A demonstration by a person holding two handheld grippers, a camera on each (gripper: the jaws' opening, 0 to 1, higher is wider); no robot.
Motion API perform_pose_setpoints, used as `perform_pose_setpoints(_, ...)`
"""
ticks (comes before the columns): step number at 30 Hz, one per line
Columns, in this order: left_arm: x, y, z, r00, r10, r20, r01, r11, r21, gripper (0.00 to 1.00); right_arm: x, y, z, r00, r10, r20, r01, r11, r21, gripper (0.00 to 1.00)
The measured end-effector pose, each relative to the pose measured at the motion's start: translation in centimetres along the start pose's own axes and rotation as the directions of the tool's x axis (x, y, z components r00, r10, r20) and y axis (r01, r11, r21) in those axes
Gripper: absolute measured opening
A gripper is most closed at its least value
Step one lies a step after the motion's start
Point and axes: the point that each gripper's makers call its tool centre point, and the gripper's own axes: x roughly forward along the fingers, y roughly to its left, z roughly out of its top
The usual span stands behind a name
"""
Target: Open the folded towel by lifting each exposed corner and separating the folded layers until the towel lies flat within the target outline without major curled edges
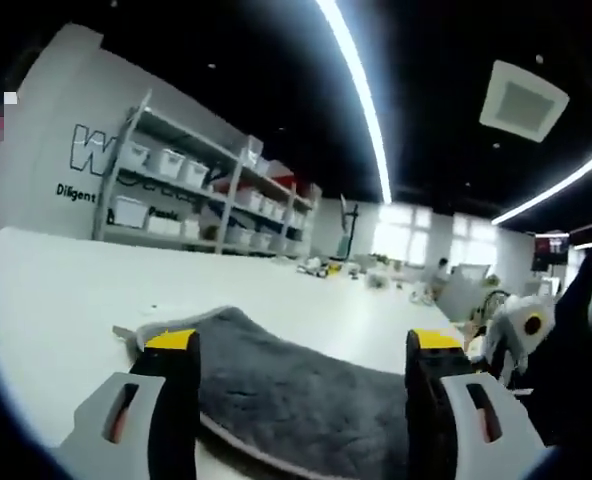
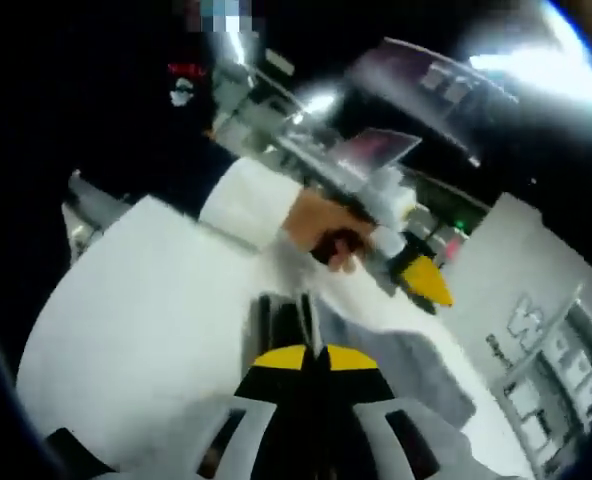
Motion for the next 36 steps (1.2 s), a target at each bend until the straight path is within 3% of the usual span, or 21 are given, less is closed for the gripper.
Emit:
perform_pose_setpoints(2, -0.4, -1.2, 1.0, 0.996, -0.07, 0.048, 0.071, 0.997, -0.021, 0.8, -0.5, -0.8, 0.1, 1.0, -0.023, 0.02, 0.022, 0.998, 0.051, 0.0)
perform_pose_setpoints(4, -0.8, -3.6, 2.1, 0.976, -0.187, 0.107, 0.191, 0.981, -0.028, 0.8, -1.0, -1.7, 0.2, 0.998, -0.045, 0.053, 0.038, 0.991, 0.131, 0.0)
perform_pose_setpoints(6, -1.1, -5.8, 2.9, 0.947, -0.286, 0.144, 0.29, 0.957, -0.008, 0.8, -1.7, -2.7, 0.3, 0.994, -0.08, 0.078, 0.06, 0.969, 0.238, 0.0)
perform_pose_setpoints(7, -1.0, -6.3, 2.8, 0.945, -0.297, 0.139, 0.296, 0.955, 0.032, 0.8, -2.0, -3.4, 0.1, 0.991, -0.099, 0.088, 0.07, 0.955, 0.287, 0.0)
perform_pose_setpoints(10, -0.5, -8.0, 0.7, 0.942, -0.336, 0.02, 0.332, 0.938, 0.101, 0.82, -2.9, -4.9, 0.0, 0.982, -0.145, 0.12, 0.087, 0.915, 0.393, 0.0)
perform_pose_setpoints(13, 0.4, -8.3, -1.4, 0.945, -0.32, -0.069, 0.326, 0.935, 0.139, 0.82, -3.4, -5.6, -0.3, 0.977, -0.16, 0.139, 0.076, 0.877, 0.474, 0.0)
perform_pose_setpoints(15, 0.9, -8.3, -2.6, 0.941, -0.317, -0.12, 0.333, 0.93, 0.156, 0.82, -3.6, -5.8, -0.4, 0.975, -0.169, 0.143, 0.079, 0.871, 0.485, 0.0)
perform_pose_setpoints(21, 0.9, -8.4, -3.8, 0.936, -0.311, -0.167, 0.337, 0.927, 0.162, 0.7, -4.2, -6.1, -0.4, 0.968, -0.194, 0.158, 0.076, 0.829, 0.554, 0.0)
perform_pose_setpoints(23, 0.9, -8.4, -3.8, 0.932, -0.319, -0.172, 0.347, 0.923, 0.169, 0.64, -4.4, -6.2, -0.3, 0.964, -0.206, 0.17, 0.073, 0.814, 0.577, 0.0)
perform_pose_setpoints(26, 1.0, -8.5, -3.7, 0.929, -0.334, -0.161, 0.358, 0.92, 0.157, 0.55, -4.4, -6.1, -0.5, 0.96, -0.21, 0.185, 0.042, 0.76, 0.649, 0.0)
perform_pose_setpoints(28, 1.2, -7.9, -3.9, 0.936, -0.313, -0.16, 0.335, 0.932, 0.139, 0.53, -4.7, -5.9, -0.3, 0.957, -0.213, 0.198, 0.023, 0.733, 0.679, 0.0)
perform_pose_setpoints(30, 1.3, -7.6, -4.3, 0.937, -0.296, -0.184, 0.323, 0.935, 0.143, 0.46, -5.1, -5.9, -0.2, 0.954, -0.223, 0.198, 0.03, 0.734, 0.679, 0.0)
perform_pose_setpoints(32, 1.3, -7.7, -4.3, 0.939, -0.291, -0.184, 0.325, 0.925, 0.194, 0.37, -5.6, -5.9, -0.1, 0.948, -0.246, 0.199, 0.046, 0.729, 0.683, 0.0)
perform_pose_setpoints(34, 1.5, -7.6, -4.1, 0.939, -0.295, -0.175, 0.326, 0.927, 0.186, 0.32, -5.4, -6.0, -0.1, 0.948, -0.241, 0.209, 0.023, 0.705, 0.709, 0.0)
perform_pose_setpoints(36, 2.0, -7.0, -4.2, 0.949, -0.264, -0.171, 0.292, 0.942, 0.165, 0.31, -5.3, -5.5, 0.2, 0.947, -0.223, 0.23, -0.02, 0.676, 0.737, 0.0)
